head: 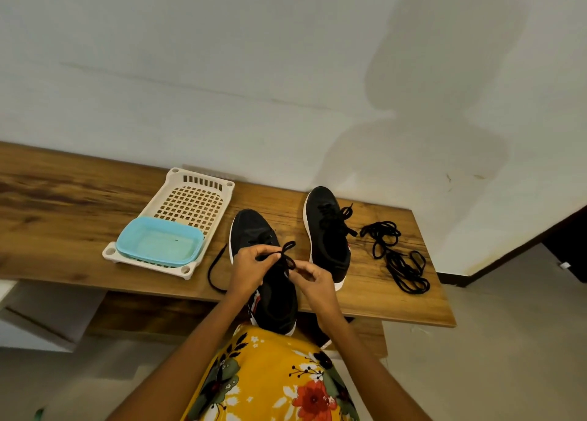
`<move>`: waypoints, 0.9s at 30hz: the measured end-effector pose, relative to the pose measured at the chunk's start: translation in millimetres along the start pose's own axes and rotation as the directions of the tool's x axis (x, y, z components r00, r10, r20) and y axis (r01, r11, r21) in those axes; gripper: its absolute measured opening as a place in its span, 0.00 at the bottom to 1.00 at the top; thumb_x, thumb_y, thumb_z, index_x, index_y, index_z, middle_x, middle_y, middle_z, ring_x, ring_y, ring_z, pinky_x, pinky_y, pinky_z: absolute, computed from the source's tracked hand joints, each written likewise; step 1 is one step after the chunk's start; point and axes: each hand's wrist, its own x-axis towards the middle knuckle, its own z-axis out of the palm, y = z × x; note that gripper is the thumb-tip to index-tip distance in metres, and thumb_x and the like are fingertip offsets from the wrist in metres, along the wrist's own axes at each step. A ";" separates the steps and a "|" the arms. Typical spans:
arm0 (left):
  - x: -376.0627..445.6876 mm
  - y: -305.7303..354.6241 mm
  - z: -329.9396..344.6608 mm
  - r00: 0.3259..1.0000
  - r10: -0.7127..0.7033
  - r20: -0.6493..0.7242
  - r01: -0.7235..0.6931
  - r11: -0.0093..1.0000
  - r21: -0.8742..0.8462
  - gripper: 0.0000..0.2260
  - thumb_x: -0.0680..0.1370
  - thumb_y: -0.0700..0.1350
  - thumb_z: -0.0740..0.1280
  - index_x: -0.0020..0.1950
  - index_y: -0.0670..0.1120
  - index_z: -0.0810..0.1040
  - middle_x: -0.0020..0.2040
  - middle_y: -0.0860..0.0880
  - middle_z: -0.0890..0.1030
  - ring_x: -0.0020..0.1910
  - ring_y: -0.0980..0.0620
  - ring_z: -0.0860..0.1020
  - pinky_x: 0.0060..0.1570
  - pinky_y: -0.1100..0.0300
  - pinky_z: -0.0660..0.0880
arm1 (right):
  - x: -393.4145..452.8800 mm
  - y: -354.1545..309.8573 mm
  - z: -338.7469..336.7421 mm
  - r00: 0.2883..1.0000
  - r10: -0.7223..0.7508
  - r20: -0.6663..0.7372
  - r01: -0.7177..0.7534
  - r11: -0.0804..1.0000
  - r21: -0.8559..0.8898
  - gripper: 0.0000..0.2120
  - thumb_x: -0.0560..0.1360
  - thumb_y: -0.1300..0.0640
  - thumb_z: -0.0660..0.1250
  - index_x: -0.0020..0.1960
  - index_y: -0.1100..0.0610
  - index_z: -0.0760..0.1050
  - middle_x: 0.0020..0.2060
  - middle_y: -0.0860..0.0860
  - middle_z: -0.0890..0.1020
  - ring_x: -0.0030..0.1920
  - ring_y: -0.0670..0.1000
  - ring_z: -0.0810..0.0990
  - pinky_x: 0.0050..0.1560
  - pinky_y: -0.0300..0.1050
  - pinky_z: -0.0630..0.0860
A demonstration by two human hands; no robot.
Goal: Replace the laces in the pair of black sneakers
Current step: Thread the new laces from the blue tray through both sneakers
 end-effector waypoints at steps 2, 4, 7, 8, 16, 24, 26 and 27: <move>-0.2 0.0 -0.3 1.000 0.000 0.004 -0.001 1.000 0.022 0.07 0.74 0.40 0.70 0.51 0.47 0.83 0.45 0.55 0.82 0.48 0.61 0.79 0.50 0.67 0.75 | 4.4 -1.2 1.9 0.998 -0.040 -0.038 0.037 0.997 -0.062 0.06 0.75 0.60 0.69 0.51 0.55 0.82 0.44 0.48 0.85 0.48 0.46 0.83 0.50 0.41 0.79; -0.7 0.8 -0.8 1.000 0.003 0.003 -0.004 1.000 0.026 0.07 0.74 0.40 0.70 0.51 0.47 0.83 0.44 0.55 0.82 0.47 0.61 0.79 0.50 0.64 0.76 | 8.3 -1.6 1.6 0.997 -0.067 -0.042 0.061 0.990 -0.127 0.04 0.75 0.57 0.69 0.46 0.53 0.83 0.41 0.49 0.85 0.47 0.48 0.83 0.51 0.47 0.80; -1.2 1.6 -1.5 1.000 0.005 0.015 -0.005 1.000 0.024 0.07 0.74 0.40 0.70 0.50 0.48 0.83 0.43 0.57 0.81 0.42 0.63 0.79 0.44 0.66 0.75 | 7.5 0.3 -2.4 1.000 -0.006 -0.021 0.005 0.997 -0.083 0.06 0.76 0.57 0.67 0.42 0.54 0.80 0.40 0.52 0.84 0.46 0.53 0.82 0.52 0.51 0.78; -1.2 1.4 -1.6 1.000 0.004 0.019 -0.004 1.000 0.028 0.07 0.74 0.40 0.70 0.50 0.48 0.83 0.43 0.57 0.81 0.40 0.64 0.78 0.41 0.67 0.74 | 5.7 2.3 -3.7 1.000 0.013 -0.008 -0.013 1.000 -0.019 0.07 0.77 0.58 0.67 0.41 0.55 0.79 0.39 0.54 0.82 0.46 0.53 0.81 0.52 0.49 0.77; -0.8 -1.2 -2.4 1.000 0.011 0.026 -0.012 0.999 0.041 0.06 0.74 0.40 0.70 0.49 0.49 0.83 0.43 0.58 0.81 0.38 0.62 0.78 0.35 0.70 0.72 | 5.6 4.6 1.8 0.995 0.045 -0.090 -0.030 0.986 0.165 0.05 0.73 0.65 0.69 0.44 0.59 0.74 0.36 0.56 0.79 0.41 0.53 0.78 0.44 0.42 0.77; -1.5 0.3 -2.0 0.998 0.047 0.040 -0.049 0.997 0.055 0.06 0.74 0.39 0.70 0.50 0.44 0.83 0.43 0.52 0.82 0.26 0.67 0.74 0.29 0.74 0.70 | 8.1 1.4 -5.3 0.998 0.056 -0.004 -0.056 0.997 0.057 0.12 0.77 0.66 0.62 0.58 0.58 0.77 0.45 0.67 0.78 0.47 0.52 0.80 0.54 0.45 0.79; -1.2 0.3 -1.2 0.998 0.045 0.033 -0.047 0.997 0.054 0.06 0.74 0.39 0.70 0.50 0.45 0.83 0.44 0.52 0.82 0.26 0.67 0.74 0.28 0.73 0.70 | 7.7 -0.8 -5.0 1.000 0.031 -0.007 -0.030 0.999 0.042 0.10 0.77 0.65 0.63 0.55 0.56 0.79 0.49 0.66 0.80 0.48 0.53 0.82 0.54 0.44 0.80; -1.2 0.3 -1.2 0.999 0.042 0.032 -0.043 0.998 0.053 0.06 0.74 0.39 0.70 0.50 0.45 0.83 0.44 0.52 0.82 0.26 0.67 0.74 0.27 0.73 0.70 | 7.6 -1.8 -4.5 1.000 0.010 -0.005 -0.010 1.000 0.017 0.08 0.77 0.64 0.65 0.52 0.55 0.80 0.47 0.63 0.81 0.49 0.54 0.82 0.54 0.45 0.80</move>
